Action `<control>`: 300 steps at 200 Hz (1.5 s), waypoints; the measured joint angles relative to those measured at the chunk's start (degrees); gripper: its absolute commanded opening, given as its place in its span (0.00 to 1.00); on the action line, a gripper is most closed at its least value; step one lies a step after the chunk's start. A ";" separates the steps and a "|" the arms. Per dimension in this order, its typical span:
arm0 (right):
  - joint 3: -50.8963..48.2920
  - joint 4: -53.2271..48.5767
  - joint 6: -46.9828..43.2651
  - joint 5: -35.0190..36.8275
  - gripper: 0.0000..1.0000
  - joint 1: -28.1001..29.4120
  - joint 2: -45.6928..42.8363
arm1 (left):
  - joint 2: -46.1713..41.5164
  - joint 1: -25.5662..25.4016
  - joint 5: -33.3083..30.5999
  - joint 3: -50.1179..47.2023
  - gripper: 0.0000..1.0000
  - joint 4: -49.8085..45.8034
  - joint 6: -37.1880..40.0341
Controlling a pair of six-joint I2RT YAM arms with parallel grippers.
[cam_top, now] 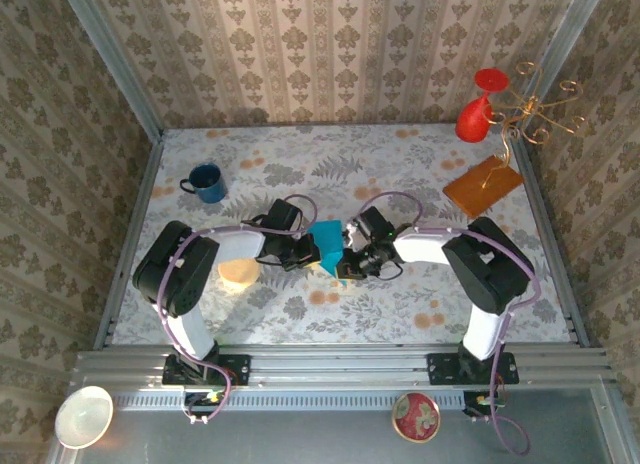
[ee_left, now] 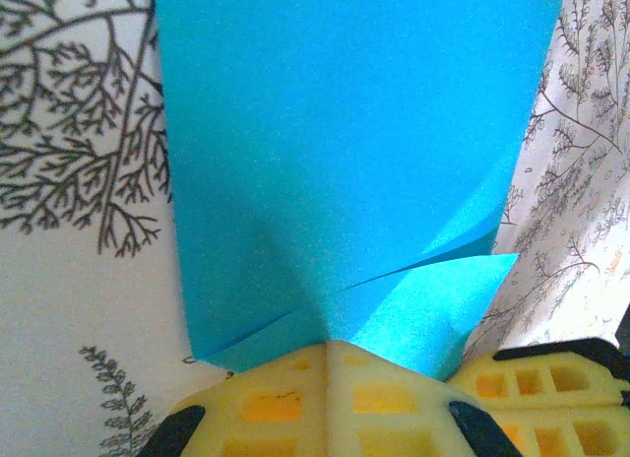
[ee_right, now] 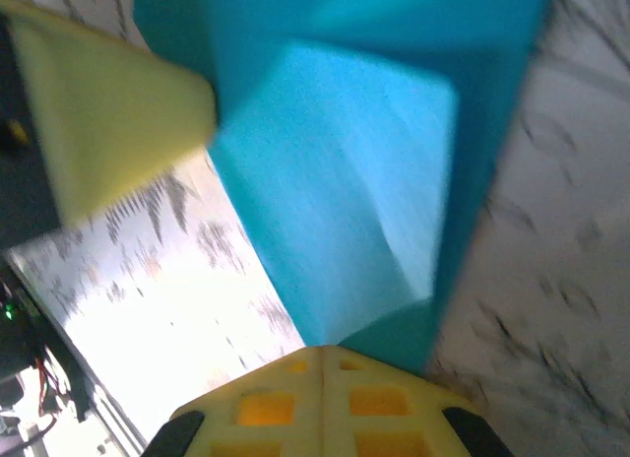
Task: Fold a paper plane with a square sheet of paper (pick it up from the middle)
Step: Third fold the triangle at the center of the table, then fourth fold the wing at the center of the table.
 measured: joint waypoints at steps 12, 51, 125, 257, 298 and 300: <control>-2.16 -0.50 -0.17 0.00 0.08 -0.24 -1.88 | 0.02 0.02 0.02 0.20 0.07 -0.28 0.00; -5.79 -4.83 -0.66 0.37 0.09 -1.07 -6.47 | 0.39 0.26 -0.33 1.46 0.08 -1.90 0.04; -3.48 -3.13 1.73 3.15 0.24 -0.98 -11.78 | -5.62 2.05 -1.46 1.38 0.38 0.46 -3.76; 8.72 1.99 7.56 6.58 0.28 0.11 3.74 | -9.46 3.37 -3.21 -9.09 0.45 10.01 -14.40; 9.40 2.01 9.55 7.19 0.28 -0.79 5.68 | -7.08 3.37 -2.97 -9.09 0.40 11.10 -16.06; 9.40 2.01 9.60 7.19 0.28 -0.79 5.68 | -7.08 3.37 -2.95 -9.09 0.39 11.15 -16.17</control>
